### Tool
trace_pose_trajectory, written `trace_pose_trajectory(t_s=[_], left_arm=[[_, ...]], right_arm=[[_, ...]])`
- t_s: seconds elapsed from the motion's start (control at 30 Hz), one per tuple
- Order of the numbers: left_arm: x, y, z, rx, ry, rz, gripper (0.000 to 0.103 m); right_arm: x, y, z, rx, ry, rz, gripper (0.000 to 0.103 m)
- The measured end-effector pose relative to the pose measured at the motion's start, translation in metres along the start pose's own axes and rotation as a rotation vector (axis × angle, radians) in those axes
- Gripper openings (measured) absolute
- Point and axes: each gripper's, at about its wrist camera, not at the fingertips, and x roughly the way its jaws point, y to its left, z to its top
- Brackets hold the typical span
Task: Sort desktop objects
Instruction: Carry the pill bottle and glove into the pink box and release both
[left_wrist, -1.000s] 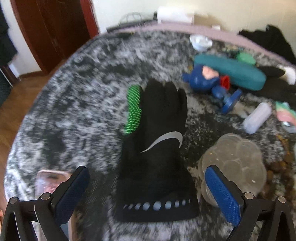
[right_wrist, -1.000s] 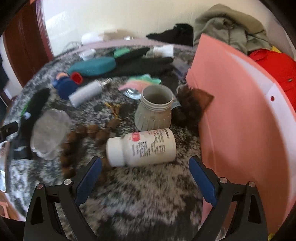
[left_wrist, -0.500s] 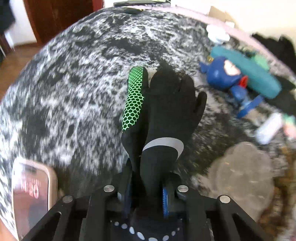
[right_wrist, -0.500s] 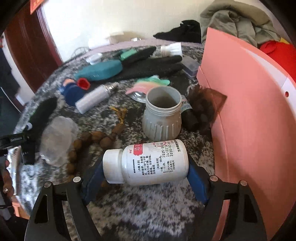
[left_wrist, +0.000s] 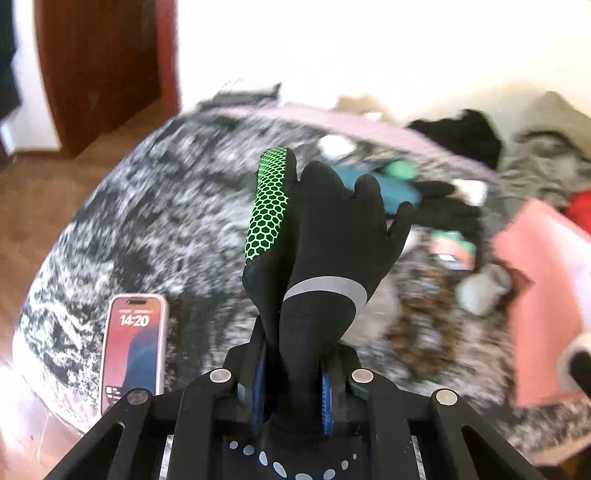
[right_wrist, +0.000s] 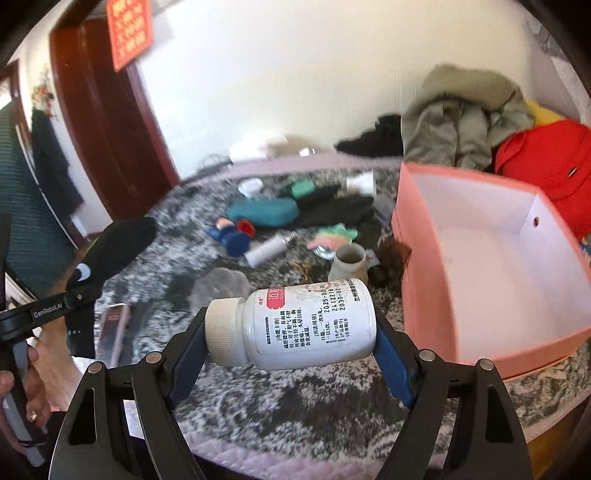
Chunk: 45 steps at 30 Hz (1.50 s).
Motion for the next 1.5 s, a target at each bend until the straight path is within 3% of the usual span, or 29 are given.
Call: trace_pose_trajectory(t_s=[0.23,0.53,0.57,0.6,0.67,0.7,0.77,0.8,0.93,1.1,1.23,1.5], left_arm=[[-0.048,-0.090,0.003,0.155,-0.051,-0.143,0.017],[-0.040,-0.256,0.031,0.351,-0.056,-0.308,0.021],[-0.034,-0.271,0.036,0.361,-0.053,-0.322,0.024],[-0.028,-0.286,0.042,0.370,-0.052,-0.333,0.034],[-0.015,-0.315,0.053,0.387,-0.046,-0.332,0.058],[-0.008,-0.328,0.060,0.394,-0.041,-0.314,0.075],[-0.001,-0.338,0.066,0.411,-0.038,-0.286,0.080],[0.000,-0.338,0.067,0.420,-0.038,-0.272,0.080],[-0.005,-0.304,0.064,0.429,-0.089,-0.202,0.090],[-0.007,-0.221,0.044,0.351,-0.091,-0.115,0.092],[0.005,-0.144,0.013,0.304,-0.042,-0.002,0.092],[0.036,-0.036,-0.030,0.180,0.085,0.067,0.092]], right_arm=[[-0.089,-0.023,-0.007,0.007,-0.133,-0.054,0.084],[-0.171,-0.152,-0.003,0.198,-0.273,-0.273,0.084],[-0.172,-0.165,0.000,0.213,-0.276,-0.290,0.084],[-0.169,-0.179,0.007,0.223,-0.279,-0.300,0.084],[-0.162,-0.208,0.020,0.242,-0.285,-0.321,0.084],[-0.159,-0.222,0.027,0.251,-0.287,-0.331,0.085],[-0.136,-0.244,0.045,0.261,-0.232,-0.338,0.087],[-0.130,-0.254,0.051,0.282,-0.205,-0.346,0.089],[-0.133,-0.261,0.050,0.314,-0.261,-0.292,0.100],[-0.130,-0.242,0.033,0.304,-0.277,-0.236,0.100],[-0.116,-0.193,0.021,0.254,-0.243,-0.149,0.100],[-0.056,-0.068,0.002,0.032,-0.114,-0.022,0.100]])
